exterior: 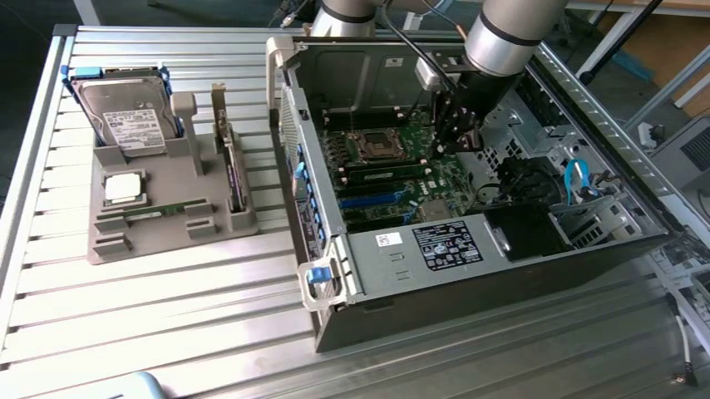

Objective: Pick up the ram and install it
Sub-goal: 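Press down the ram until it locks into place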

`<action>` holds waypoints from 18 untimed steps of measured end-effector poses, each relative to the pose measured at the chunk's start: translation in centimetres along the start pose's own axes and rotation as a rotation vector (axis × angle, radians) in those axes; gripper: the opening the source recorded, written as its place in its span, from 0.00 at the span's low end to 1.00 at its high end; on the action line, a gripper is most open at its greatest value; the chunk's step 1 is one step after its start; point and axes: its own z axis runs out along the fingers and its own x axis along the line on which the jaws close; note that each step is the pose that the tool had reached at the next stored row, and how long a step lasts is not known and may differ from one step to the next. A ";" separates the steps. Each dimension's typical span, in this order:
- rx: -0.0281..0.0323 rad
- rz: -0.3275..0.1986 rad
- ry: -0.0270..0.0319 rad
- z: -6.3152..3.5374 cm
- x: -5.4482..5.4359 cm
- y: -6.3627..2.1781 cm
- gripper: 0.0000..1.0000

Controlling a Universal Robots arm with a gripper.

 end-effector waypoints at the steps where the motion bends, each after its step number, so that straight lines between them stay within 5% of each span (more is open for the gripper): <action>1: 0.0000 0.000 0.0000 0.12 0.0 0.00 0.11; 18: 0.0000 0.000 0.0001 0.53 0.0 0.75 0.11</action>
